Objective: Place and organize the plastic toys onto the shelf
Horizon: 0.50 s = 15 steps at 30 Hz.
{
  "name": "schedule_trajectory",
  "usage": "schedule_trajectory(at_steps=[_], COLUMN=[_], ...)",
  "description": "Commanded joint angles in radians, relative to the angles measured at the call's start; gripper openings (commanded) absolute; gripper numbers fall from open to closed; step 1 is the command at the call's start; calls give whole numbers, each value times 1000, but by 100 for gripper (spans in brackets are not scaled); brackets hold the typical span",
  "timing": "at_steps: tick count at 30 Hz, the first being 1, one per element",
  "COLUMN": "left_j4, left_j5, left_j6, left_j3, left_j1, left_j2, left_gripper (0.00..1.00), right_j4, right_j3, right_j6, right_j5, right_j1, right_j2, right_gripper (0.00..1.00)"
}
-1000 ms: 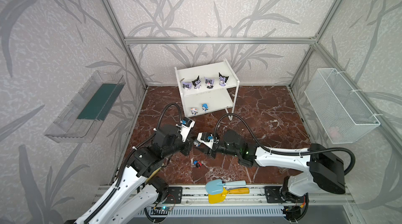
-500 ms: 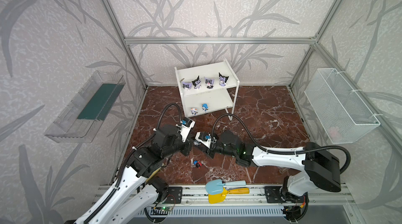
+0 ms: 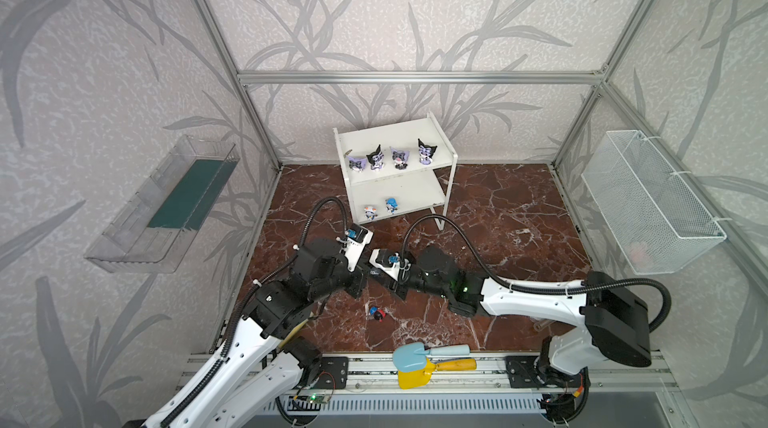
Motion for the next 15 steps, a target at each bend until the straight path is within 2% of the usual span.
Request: schedule_trajectory(at_steps=[1, 11, 12, 14, 15], left_j4=[-7, -2, 0, -1, -1], left_j5=[7, 9, 9, 4, -2], left_j6=[8, 9, 7, 8, 8], left_j3=[31, 33, 32, 32, 32], left_j1=[-3, -4, -3, -4, -3], left_j2=[0, 2, 2, 0, -3], left_gripper=[0, 0, 3, 26, 34], right_j4=[-17, -40, -41, -16, 1], right_j3=[32, 34, 35, 21, 10], right_j6=[-7, -21, -22, -17, -15], right_j5=[27, 34, 36, 59, 69], right_j1=[8, 7, 7, 7, 5], right_j2=[11, 0, 0, -3, -6], right_gripper=[39, 29, 29, 28, 28])
